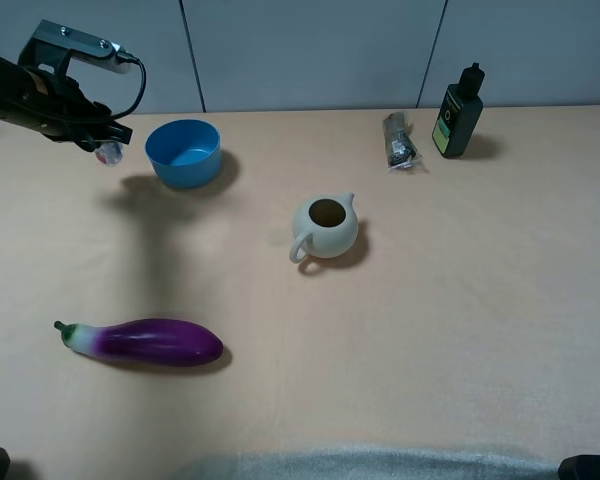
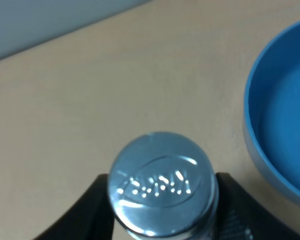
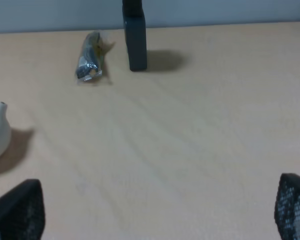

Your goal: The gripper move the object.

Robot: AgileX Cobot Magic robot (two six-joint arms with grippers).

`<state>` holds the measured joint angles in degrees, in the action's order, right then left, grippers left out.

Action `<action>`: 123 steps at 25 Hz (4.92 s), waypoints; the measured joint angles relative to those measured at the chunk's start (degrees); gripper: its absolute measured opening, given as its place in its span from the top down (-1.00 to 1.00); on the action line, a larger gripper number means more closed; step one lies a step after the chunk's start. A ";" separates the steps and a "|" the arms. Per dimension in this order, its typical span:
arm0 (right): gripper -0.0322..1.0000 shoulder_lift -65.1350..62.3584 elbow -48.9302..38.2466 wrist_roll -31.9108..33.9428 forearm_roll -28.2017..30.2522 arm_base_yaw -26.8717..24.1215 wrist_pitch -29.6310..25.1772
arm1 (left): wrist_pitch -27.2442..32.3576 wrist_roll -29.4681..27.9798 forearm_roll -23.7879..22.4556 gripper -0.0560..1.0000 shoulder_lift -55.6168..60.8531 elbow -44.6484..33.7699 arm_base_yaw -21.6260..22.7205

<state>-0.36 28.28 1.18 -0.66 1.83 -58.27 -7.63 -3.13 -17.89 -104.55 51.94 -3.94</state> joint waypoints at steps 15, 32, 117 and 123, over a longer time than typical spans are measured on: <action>-0.40 0.00 0.00 0.00 0.00 0.00 0.07 | -8.21 3.84 0.00 0.09 -5.57 -0.32 0.56; -0.40 0.00 0.00 0.00 0.00 0.00 0.01 | -7.14 3.91 0.00 0.09 -5.70 -0.32 0.56; -0.40 0.00 0.00 0.00 0.00 0.00 0.03 | 55.02 -0.17 13.82 -0.31 25.44 12.05 -5.57; -0.40 0.00 0.00 0.00 0.00 0.00 0.03 | 62.36 2.51 16.32 -0.31 30.54 12.05 -5.57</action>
<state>-0.36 28.28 1.18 -0.66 1.83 -58.24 54.73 -0.61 -1.57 -74.01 63.99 -9.51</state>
